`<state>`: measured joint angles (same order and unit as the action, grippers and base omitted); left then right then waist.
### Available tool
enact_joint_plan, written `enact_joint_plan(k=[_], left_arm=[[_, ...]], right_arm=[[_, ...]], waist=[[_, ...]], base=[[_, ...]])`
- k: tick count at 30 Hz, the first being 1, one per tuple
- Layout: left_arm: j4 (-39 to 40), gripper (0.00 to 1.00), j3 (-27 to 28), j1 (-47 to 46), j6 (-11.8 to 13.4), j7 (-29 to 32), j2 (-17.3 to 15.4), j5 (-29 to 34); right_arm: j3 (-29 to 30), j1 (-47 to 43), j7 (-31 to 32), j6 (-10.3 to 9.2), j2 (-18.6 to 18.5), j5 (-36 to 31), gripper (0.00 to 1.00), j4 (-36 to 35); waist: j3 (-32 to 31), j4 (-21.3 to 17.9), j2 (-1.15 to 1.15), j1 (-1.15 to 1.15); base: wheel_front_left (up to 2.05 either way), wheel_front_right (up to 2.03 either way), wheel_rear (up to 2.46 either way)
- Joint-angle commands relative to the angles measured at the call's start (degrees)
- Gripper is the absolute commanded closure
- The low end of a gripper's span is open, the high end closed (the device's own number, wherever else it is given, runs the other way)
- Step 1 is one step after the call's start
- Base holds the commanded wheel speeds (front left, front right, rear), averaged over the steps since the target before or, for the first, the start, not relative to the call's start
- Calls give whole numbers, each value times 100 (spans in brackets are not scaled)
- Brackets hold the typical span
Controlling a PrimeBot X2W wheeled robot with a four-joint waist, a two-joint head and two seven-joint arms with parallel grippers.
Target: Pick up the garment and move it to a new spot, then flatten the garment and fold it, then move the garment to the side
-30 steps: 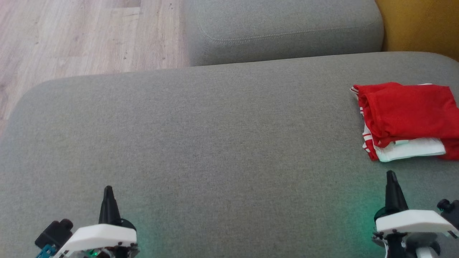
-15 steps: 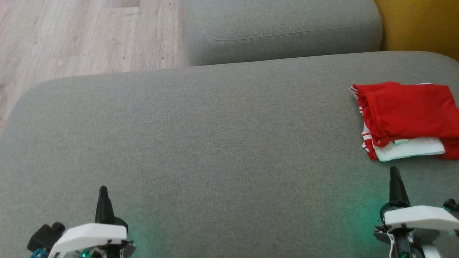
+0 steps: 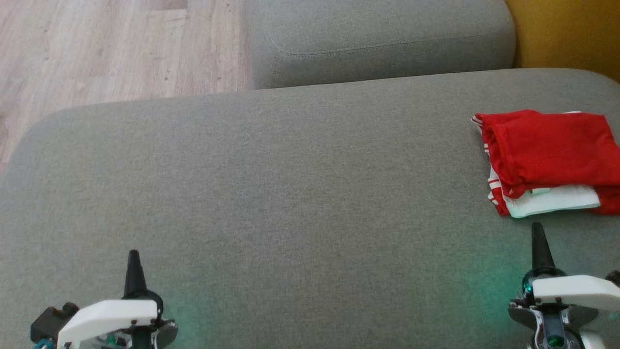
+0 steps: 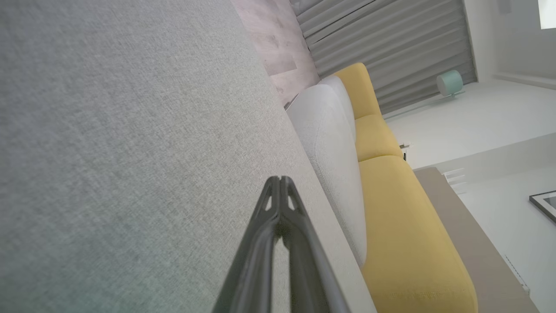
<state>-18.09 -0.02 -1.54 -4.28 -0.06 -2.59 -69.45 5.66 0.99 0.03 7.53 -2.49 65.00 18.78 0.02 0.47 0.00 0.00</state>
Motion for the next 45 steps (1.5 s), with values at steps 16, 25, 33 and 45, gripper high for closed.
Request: enact_joint_plan(k=[16, 25, 33, 45], left_arm=[[293, 100, 363, -381, -164, 276, -24, -964], [341, 100, 489, -418, -232, 440, -26, -1534], [379, 100, 590, -448, -287, 573, -28, -1992], [402, 100, 652, -466, -321, 654, -29, -2273]], right_arm=[[-6, 415, 269, -3, -33, 1159, 100, -326], [34, 460, 434, -4, -35, 1838, 100, -391], [66, 497, 565, -4, -38, 2382, 100, -443], [86, 519, 646, -4, -39, 2717, 100, -476]], waist=[[6, -19, 0, 0], [10, -31, 0, 0], [14, -41, 0, 0], [15, -47, 0, 0]], base=[[0, 0, 0], [0, 0, 0], [0, 0, 0], [0, 0, 0]])
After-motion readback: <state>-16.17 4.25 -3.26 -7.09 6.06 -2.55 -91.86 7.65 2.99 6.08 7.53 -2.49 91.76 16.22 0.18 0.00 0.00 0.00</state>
